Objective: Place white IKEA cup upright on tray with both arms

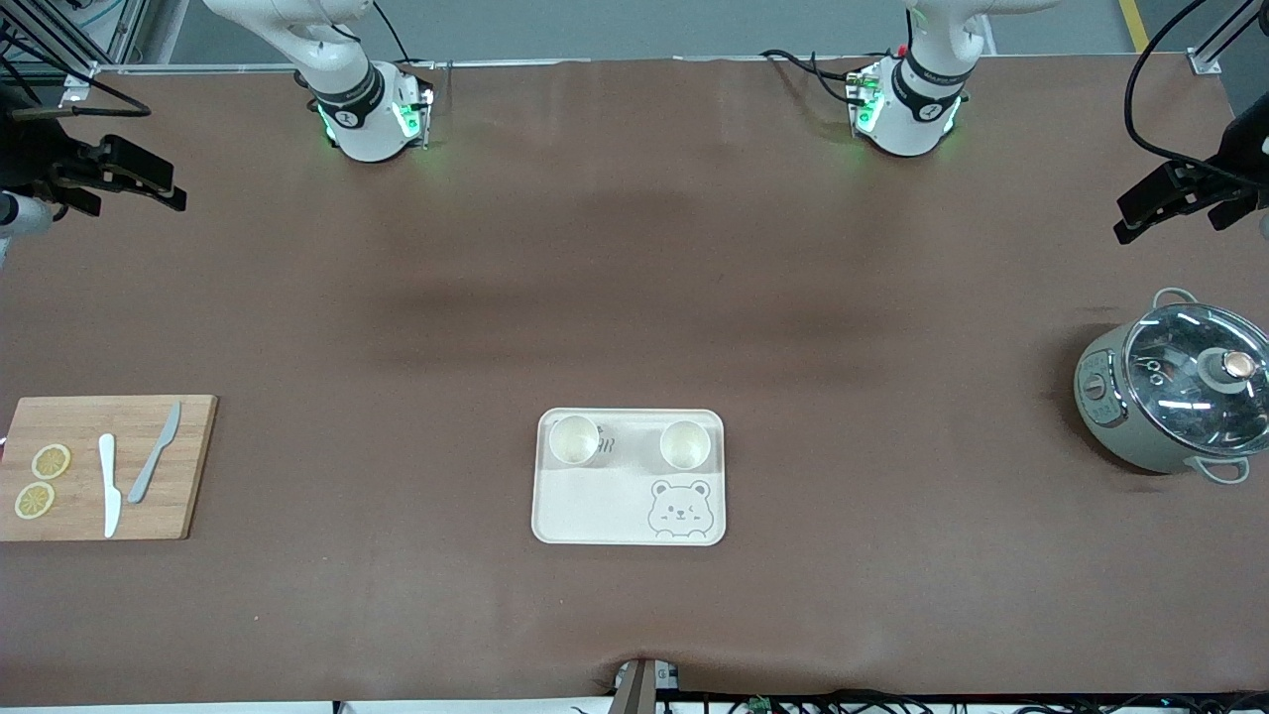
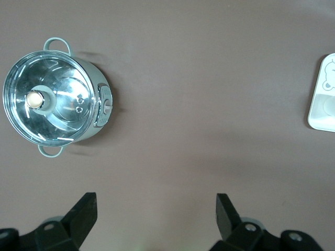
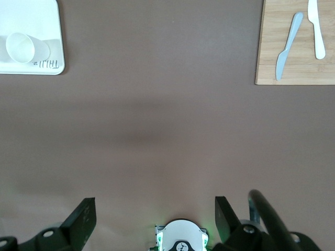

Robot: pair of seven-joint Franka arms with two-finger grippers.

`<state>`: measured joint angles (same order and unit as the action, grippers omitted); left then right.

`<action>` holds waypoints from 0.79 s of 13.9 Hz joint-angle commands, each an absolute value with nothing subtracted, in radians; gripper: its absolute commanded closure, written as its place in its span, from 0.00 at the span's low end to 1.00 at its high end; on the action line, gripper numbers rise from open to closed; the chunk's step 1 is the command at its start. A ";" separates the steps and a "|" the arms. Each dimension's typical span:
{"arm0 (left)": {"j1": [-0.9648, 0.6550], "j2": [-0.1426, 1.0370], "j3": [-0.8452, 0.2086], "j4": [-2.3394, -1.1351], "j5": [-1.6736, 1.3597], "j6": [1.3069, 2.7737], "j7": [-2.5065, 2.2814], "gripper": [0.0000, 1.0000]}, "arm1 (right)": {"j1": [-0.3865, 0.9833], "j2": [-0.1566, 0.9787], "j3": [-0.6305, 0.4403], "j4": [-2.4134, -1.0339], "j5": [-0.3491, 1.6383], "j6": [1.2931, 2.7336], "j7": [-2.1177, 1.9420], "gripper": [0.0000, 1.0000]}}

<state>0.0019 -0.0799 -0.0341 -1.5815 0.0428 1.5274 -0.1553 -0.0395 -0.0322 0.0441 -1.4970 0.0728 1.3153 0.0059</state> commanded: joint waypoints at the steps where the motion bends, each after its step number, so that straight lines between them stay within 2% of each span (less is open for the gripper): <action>1: 0.005 -0.101 -0.038 -1.556 0.037 1.513 -0.133 0.00 | -0.051 -0.029 0.052 -1.496 0.067 1.325 0.009 0.00; 11: 0.000 -0.048 -0.038 -1.500 0.026 1.493 -0.115 0.00 | -0.103 -0.023 0.055 -1.502 0.066 1.327 0.011 0.00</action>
<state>-0.0016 -0.0597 -0.0361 -1.5342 0.0427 1.5198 -0.1518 -0.0688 -0.0230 0.0411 -1.4985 0.0720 1.3238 0.0064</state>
